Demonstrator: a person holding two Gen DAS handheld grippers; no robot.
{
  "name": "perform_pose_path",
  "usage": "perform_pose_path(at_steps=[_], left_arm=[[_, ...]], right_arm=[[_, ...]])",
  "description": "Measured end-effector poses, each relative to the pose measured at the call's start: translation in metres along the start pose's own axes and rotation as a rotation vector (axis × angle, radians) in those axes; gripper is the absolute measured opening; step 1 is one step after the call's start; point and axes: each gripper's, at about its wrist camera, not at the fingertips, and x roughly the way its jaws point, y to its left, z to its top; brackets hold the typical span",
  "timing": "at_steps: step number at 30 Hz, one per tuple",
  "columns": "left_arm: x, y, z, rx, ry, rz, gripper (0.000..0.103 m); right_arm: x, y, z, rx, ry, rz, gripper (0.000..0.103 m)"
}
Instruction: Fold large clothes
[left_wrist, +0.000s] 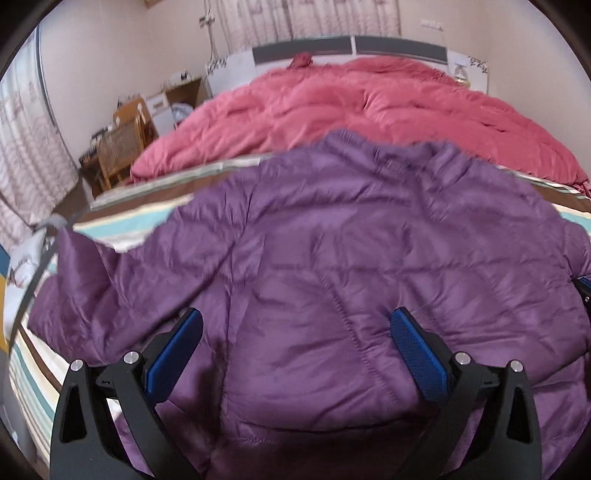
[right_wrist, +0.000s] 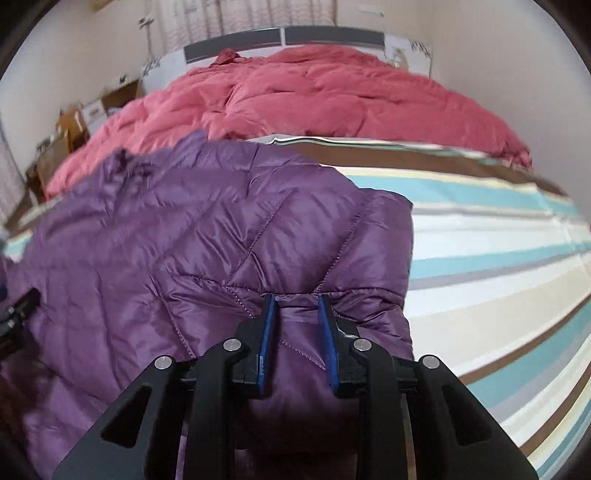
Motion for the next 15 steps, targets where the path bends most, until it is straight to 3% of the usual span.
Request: perform_pose_path(at_steps=[4,7,10,15], left_arm=[[0.01,0.007,-0.005,-0.047,0.032,-0.052,0.101],[-0.006,0.003,-0.003,-0.041,-0.014,-0.028,0.101],[-0.022,0.001,0.002,-0.07,-0.057,-0.075,0.101],[-0.018,-0.016,0.017,-0.039,-0.049,-0.08,0.101]], right_arm=[[0.005,0.006,-0.001,-0.019,-0.012,-0.024,0.025],[0.004,0.006,-0.001,-0.022,-0.016,-0.027,0.025],[0.003,0.01,-0.002,-0.03,-0.02,-0.039,0.025],[-0.018,0.008,-0.001,-0.018,-0.068,-0.015,0.025]])
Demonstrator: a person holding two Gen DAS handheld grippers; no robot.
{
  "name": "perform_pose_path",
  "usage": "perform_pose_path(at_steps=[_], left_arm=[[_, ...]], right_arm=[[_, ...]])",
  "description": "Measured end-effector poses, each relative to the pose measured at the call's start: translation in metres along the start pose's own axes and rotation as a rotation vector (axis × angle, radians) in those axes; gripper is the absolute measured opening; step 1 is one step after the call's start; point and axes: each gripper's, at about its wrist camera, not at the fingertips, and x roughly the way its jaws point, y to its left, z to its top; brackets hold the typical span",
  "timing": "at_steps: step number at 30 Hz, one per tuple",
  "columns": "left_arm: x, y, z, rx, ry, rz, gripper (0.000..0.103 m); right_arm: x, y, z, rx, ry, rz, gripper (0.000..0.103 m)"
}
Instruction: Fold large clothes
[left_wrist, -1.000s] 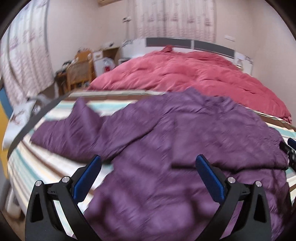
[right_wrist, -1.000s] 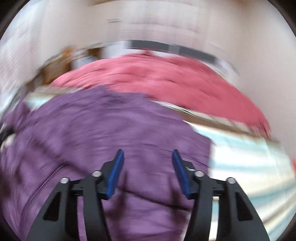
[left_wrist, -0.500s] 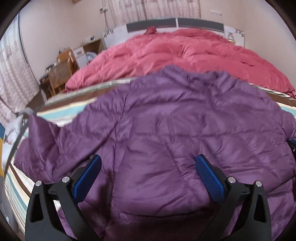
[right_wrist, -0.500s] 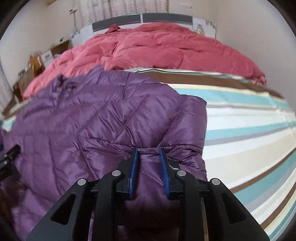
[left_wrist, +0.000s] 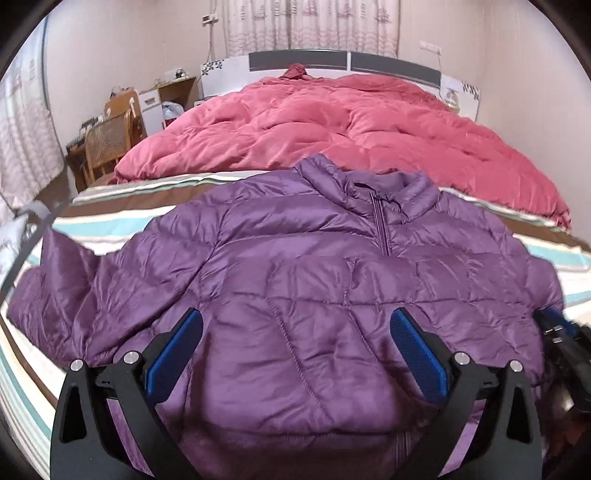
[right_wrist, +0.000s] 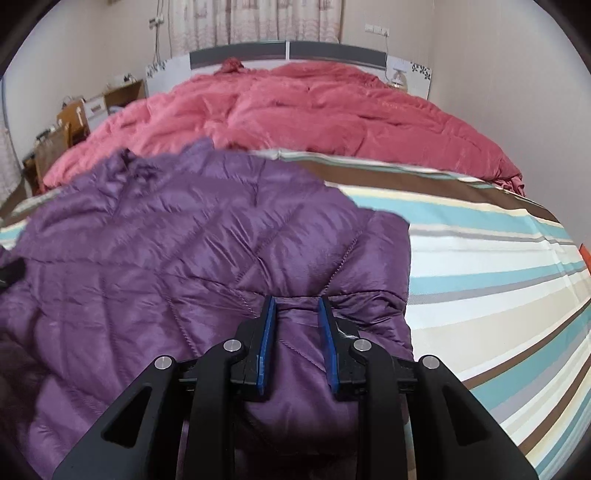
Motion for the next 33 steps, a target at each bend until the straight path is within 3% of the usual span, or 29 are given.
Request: perform_pose_path(at_steps=[7,13,19,26,33], left_arm=[[0.035,-0.002,-0.003,0.027,0.098,0.035,0.101],[0.046,0.009,-0.008,-0.03,0.123,-0.033,0.101],[0.026,0.035,-0.011,-0.112,0.108,-0.067,0.101],[-0.014,0.127,-0.015,-0.284,-0.011,-0.048,0.101],[-0.032,0.248,-0.037,-0.526,-0.064,0.188,0.101]], right_arm=[[0.008,0.014,0.004,-0.03,0.032,0.08,0.025],[0.018,0.017,-0.002,-0.034,0.042,0.072,0.025],[0.019,0.021,-0.004,-0.047,0.029,0.053,0.025],[0.019,0.02,-0.004,-0.044,0.025,0.056,0.025],[0.019,0.019,-0.004,-0.044,0.025,0.056,0.025]])
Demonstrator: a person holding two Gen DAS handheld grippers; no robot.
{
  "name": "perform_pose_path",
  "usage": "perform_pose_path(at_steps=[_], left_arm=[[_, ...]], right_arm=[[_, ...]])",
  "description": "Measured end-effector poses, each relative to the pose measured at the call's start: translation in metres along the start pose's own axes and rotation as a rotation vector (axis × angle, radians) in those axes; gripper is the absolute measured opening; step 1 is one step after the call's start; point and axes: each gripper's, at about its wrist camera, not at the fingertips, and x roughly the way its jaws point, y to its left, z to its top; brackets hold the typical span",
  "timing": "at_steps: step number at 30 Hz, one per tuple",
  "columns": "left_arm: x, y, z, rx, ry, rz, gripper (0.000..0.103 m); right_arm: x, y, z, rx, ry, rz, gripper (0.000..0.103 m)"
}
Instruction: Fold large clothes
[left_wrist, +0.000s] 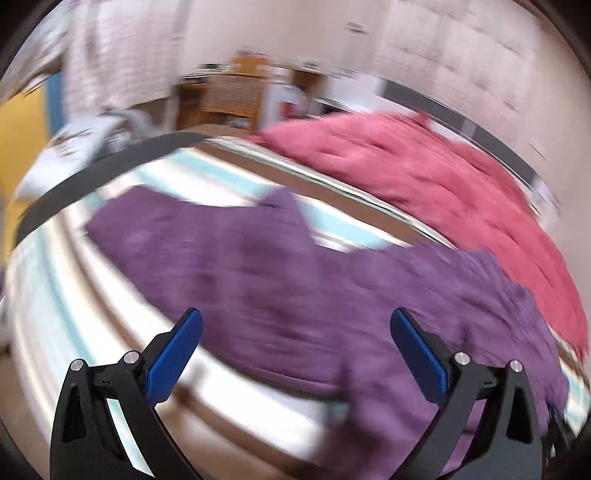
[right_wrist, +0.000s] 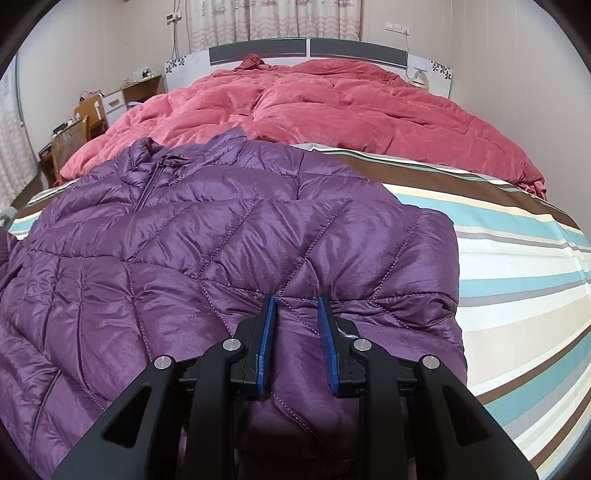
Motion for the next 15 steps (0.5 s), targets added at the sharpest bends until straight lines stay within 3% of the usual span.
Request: perform_pose_path(at_steps=[3,8,10,15], left_arm=[[0.012,0.043,0.006,-0.073,-0.025,0.093,0.101],[0.041,0.107,0.017,-0.256,0.0,0.166,0.1],[0.049,0.121,0.022,-0.306,-0.015,0.162,0.099],[0.081,0.151,0.033,-0.412,0.008,0.131,0.08]], right_arm=[[0.0,0.0,0.0,0.002,-0.001,0.002,0.025],[0.0,-0.001,0.0,0.003,-0.001,0.004,0.025],[0.0,-0.001,0.0,0.005,-0.002,0.006,0.025],[-0.001,-0.001,0.0,0.005,-0.002,0.005,0.025]])
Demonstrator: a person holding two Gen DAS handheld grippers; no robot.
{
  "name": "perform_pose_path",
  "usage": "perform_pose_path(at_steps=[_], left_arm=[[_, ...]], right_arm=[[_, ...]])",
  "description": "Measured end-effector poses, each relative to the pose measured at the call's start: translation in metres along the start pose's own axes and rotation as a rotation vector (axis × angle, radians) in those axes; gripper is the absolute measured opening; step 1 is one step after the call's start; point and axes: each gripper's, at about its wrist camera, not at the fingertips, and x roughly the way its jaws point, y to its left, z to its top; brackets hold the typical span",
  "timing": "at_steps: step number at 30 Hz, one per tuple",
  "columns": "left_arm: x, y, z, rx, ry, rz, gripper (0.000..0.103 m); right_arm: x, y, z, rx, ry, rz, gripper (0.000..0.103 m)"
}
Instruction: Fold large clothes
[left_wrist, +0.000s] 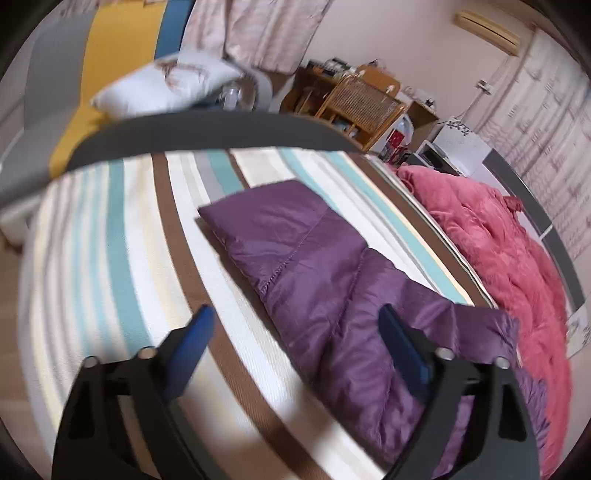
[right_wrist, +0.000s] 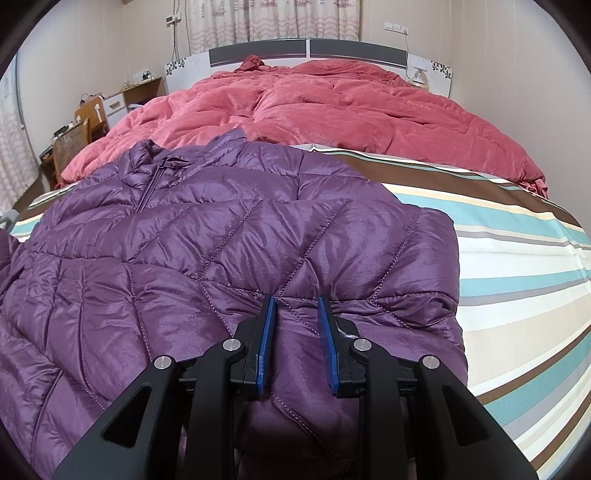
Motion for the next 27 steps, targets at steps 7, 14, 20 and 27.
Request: perform_pose_path(at_steps=[7,14,20,27], left_arm=[[0.035,0.008,0.002,-0.096,0.025,-0.085,0.072],[0.055,0.015,0.011,-0.205,0.083,-0.147,0.015],[0.025,-0.002,0.005,-0.194,-0.03,-0.144,0.006],[-0.039,-0.056,-0.01,0.015,-0.261,-0.173,0.005]], right_arm=[[0.0,0.0,0.0,0.0,-0.001,0.0,0.025],[0.0,0.0,0.0,0.0,-0.001,-0.001,0.025],[0.0,0.0,0.0,0.0,-0.001,0.0,0.025],[0.0,0.0,-0.001,0.0,-0.002,0.0,0.025]])
